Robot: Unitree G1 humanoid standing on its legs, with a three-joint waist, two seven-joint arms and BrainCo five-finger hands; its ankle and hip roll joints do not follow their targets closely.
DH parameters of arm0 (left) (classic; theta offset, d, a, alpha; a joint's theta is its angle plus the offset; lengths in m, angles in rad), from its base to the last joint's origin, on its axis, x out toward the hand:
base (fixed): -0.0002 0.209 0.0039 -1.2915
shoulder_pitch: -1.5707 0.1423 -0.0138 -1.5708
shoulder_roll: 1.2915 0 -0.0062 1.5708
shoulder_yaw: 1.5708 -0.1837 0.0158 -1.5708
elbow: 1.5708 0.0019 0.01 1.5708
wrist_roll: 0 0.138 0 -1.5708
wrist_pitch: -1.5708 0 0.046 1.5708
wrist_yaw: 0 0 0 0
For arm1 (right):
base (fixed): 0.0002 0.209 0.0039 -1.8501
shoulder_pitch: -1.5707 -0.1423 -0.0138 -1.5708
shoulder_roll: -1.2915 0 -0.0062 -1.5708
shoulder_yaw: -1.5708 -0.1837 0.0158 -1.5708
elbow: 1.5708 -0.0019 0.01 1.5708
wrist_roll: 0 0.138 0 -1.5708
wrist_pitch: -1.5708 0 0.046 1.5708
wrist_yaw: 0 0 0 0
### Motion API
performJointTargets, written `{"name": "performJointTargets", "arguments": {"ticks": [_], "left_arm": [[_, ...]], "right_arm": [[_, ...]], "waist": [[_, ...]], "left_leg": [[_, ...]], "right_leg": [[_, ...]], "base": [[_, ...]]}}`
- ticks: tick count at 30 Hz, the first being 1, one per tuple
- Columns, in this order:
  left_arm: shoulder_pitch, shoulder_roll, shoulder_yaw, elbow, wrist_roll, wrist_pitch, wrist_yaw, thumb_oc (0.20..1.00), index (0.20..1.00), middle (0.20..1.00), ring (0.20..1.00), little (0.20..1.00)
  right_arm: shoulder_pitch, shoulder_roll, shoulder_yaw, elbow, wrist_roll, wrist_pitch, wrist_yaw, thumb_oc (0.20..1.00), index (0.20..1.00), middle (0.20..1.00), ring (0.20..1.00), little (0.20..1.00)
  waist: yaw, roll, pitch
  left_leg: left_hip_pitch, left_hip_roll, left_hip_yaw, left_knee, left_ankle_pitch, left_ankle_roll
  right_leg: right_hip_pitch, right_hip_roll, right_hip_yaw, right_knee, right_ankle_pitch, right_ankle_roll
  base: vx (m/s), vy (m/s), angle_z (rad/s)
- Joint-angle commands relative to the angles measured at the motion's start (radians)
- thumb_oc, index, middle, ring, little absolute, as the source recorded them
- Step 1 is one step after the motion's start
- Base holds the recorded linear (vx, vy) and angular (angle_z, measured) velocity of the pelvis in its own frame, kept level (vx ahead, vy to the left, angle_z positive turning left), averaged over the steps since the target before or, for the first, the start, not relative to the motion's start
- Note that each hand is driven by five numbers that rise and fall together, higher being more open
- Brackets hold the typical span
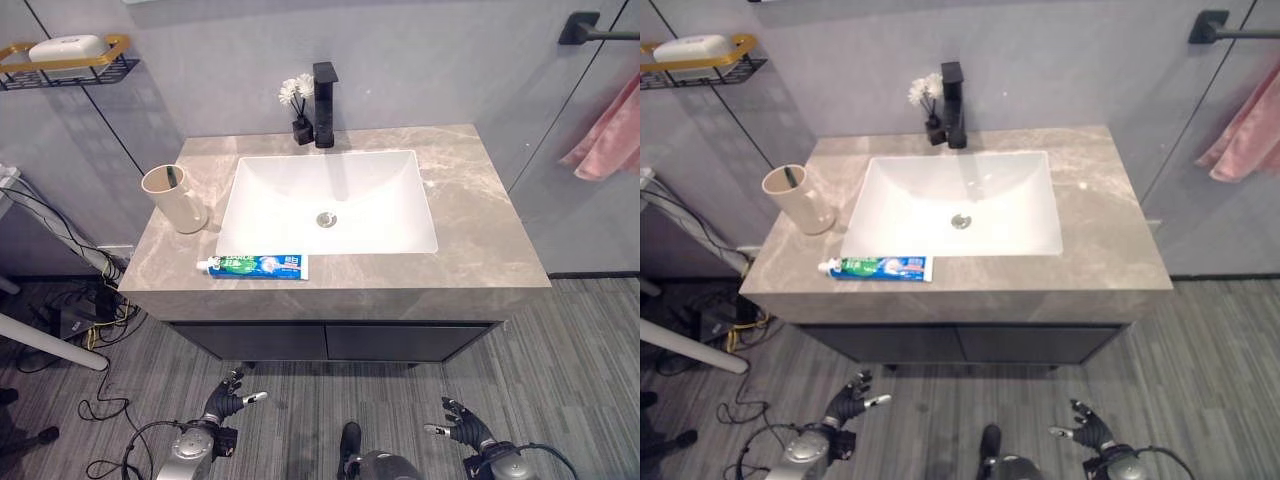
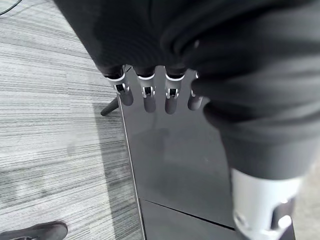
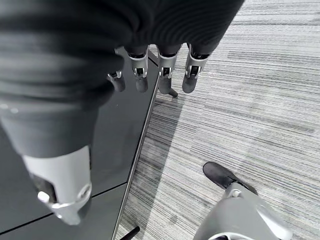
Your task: Put brush and paste in cup on sink, flatten towel.
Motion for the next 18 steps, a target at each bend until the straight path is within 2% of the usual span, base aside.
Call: {"name": "performJointTargets", "arguments": {"ticks": [1,3,5,7,8,9,11,18], "left_arm": [[-0.01,0.011,0.002,-0.05,-0.007,-0.04,0.017,1.0,1.0,1.0,1.0,1.0],[-0.021,0.015,-0.013,-0.055,0.006,-0.04,0.02,1.0,1.0,1.0,1.0,1.0],[-0.018,0.017,-0.019,-0.063,0.016,-0.04,0.022,1.0,1.0,1.0,1.0,1.0],[-0.013,0.025,-0.019,-0.069,0.028,-0.037,0.012,1.0,1.0,1.0,1.0,1.0],[-0.013,0.025,-0.019,-0.069,0.028,-0.037,0.012,1.0,1.0,1.0,1.0,1.0],[-0.009,0.03,-0.017,-0.065,0.027,-0.035,0.007,1.0,1.0,1.0,1.0,1.0],[-0.003,0.038,-0.01,-0.067,0.033,-0.035,0.006,1.0,1.0,1.0,1.0,1.0],[0.01,0.049,0.002,-0.051,0.047,-0.032,0.003,1.0,1.0,1.0,1.0,1.0]], "right_arm": [[-0.026,-0.03,0.002,-0.002,-0.025,-0.019,-0.034,1.0,1.0,1.0,1.0,1.0],[-0.034,-0.04,0.013,-0.003,-0.048,-0.021,-0.041,1.0,1.0,1.0,1.0,1.0],[-0.031,-0.049,0.016,0.005,-0.06,-0.021,-0.041,1.0,1.0,1.0,1.0,1.0],[-0.049,-0.039,0.032,0.025,-0.078,-0.01,-0.031,1.0,1.0,1.0,1.0,1.0],[-0.049,-0.039,0.033,0.026,-0.078,-0.01,-0.031,1.0,1.0,1.0,1.0,1.0],[-0.051,-0.034,0.034,0.014,-0.095,-0.003,-0.029,1.0,1.0,1.0,1.0,1.0],[-0.058,-0.029,0.032,0.004,-0.091,-0.002,-0.025,1.0,1.0,1.0,1.0,1.0],[-0.045,-0.005,0.037,-0.021,-0.105,0.003,-0.011,1.0,1.0,1.0,1.0,1.0]], "waist": [[0.004,-0.014,0.007],[0.003,-0.019,0.027],[0.011,-0.017,0.032],[0.022,-0.002,0.036],[0.024,-0.003,0.038],[0.023,-0.013,0.032],[0.027,-0.02,0.025],[0.032,-0.036,0.01]], "left_leg": [[-0.041,0.047,0.039,-0.124,0.199,0.024],[-0.1,0.083,0.074,-0.154,0.22,0.013],[-0.106,0.086,0.071,-0.149,0.23,0.012],[-0.056,0.061,0.05,-0.125,0.175,0.021],[-0.054,0.06,0.052,-0.124,0.174,0.022],[-0.031,0.033,0.072,-0.12,0.118,0.039],[-0.008,0.013,0.105,-0.12,0.09,0.053],[0.055,-0.036,0.131,-0.158,0.061,0.081]], "right_leg": [[0.074,-0.111,0.071,-0.015,0.132,0.118],[0.084,-0.139,0.086,0.0,0.122,0.13],[0.093,-0.147,0.094,0.002,0.12,0.138],[0.095,-0.151,0.135,0.016,0.124,0.139],[0.096,-0.152,0.138,0.015,0.124,0.139],[0.114,-0.177,0.157,0.007,0.146,0.152],[0.116,-0.195,0.175,0.003,0.155,0.165],[0.138,-0.232,0.18,-0.014,0.195,0.197]], "base": [[0.11,0.18,0.91],[0.08,0.211,0.18],[0.07,0.161,0.26],[0.05,0.176,-0.61],[0.09,0.231,-1.26],[0.1,0.227,-1.13],[0.09,0.277,-0.85],[0.02,0.142,-0.33]]}}
